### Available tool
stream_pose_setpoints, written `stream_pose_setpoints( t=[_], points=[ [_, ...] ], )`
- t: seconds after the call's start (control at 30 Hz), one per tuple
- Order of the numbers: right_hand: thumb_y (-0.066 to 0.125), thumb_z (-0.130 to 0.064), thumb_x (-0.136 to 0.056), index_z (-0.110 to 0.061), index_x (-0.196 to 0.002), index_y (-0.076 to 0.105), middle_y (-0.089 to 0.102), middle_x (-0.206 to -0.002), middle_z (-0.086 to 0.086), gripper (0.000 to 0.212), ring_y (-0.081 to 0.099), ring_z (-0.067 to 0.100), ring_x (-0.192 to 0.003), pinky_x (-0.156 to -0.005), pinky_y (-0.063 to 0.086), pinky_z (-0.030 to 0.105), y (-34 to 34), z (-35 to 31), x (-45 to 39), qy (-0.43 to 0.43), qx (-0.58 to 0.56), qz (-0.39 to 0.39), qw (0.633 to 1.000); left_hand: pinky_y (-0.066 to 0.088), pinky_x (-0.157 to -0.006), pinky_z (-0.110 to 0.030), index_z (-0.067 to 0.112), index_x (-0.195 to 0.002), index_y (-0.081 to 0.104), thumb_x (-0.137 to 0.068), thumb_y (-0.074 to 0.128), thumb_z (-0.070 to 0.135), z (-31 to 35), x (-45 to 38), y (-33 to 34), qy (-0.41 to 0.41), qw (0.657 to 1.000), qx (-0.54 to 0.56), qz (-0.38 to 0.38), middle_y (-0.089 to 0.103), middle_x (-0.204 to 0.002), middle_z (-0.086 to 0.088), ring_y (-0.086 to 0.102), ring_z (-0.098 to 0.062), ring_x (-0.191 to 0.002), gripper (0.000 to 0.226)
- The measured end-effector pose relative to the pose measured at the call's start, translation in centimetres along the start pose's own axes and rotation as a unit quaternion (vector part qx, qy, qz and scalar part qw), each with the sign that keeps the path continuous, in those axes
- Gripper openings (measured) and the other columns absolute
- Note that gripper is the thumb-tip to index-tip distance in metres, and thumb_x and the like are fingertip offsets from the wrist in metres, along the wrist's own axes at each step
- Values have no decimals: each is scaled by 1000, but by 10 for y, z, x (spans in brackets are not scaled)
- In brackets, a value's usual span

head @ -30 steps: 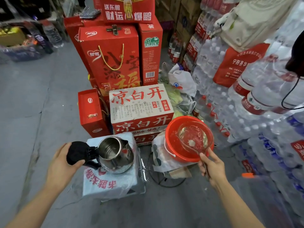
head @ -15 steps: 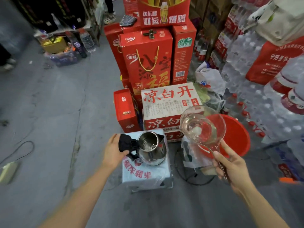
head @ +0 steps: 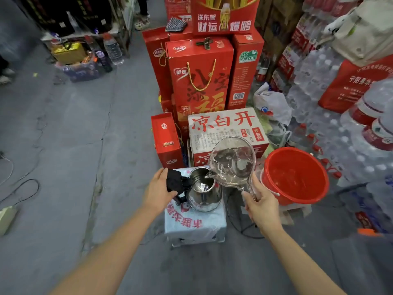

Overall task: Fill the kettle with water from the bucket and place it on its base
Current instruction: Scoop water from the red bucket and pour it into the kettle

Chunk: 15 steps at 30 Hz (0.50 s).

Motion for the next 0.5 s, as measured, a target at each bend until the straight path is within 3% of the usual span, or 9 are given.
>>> stream_pose_setpoints(
  t=[0.07,0.13,0.2,0.33,0.5],
  points=[
    [66,-19,-91,-64,-137,30,71,-105,-10,74,53,9,-75,-74,53,35,3,-3,1,-20,76,19,997,44,-107,-45,9,-149,35,-75,80,22,-2,-1,1,4,1000,0,-2,36,-156,-8,48,-30,-133,87],
    [65,-21,-93,-49,-147,30,65,-69,-7,71,42,8,-50,-62,51,35,5,-10,3,-29,142,29,989,45,-107,-44,9,-149,35,-76,80,22,-4,-1,2,11,1000,-1,-2,35,-157,-8,49,-30,-133,87],
    [62,-24,-94,-43,-151,30,49,-54,-10,68,36,8,-45,-55,43,33,7,-15,5,-31,191,34,980,45,-107,-44,9,-148,36,-76,80,23,-5,-1,2,18,1000,-3,-3,35,-156,-7,49,-29,-132,86],
    [58,-28,-97,-48,-152,20,41,-49,-6,69,44,15,-49,-54,44,33,12,-22,6,-26,241,32,970,46,-107,-43,12,-149,35,-76,80,27,-7,-4,2,29,999,-10,-11,34,-157,-5,49,-27,-133,87],
    [53,-35,-99,-51,-148,5,54,-56,2,70,62,27,-60,-61,54,38,14,-31,9,-57,292,46,954,40,-112,-43,11,-151,33,-78,79,25,-7,-4,2,34,999,-12,-13,30,-160,-7,43,-29,-139,87]
  ],
)
Point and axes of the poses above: each hand's wrist, its own x-axis away from the middle knuckle, its own y-axis out of the palm, z = x × y, the point moved 6 cm from there along -x, towards the middle knuckle
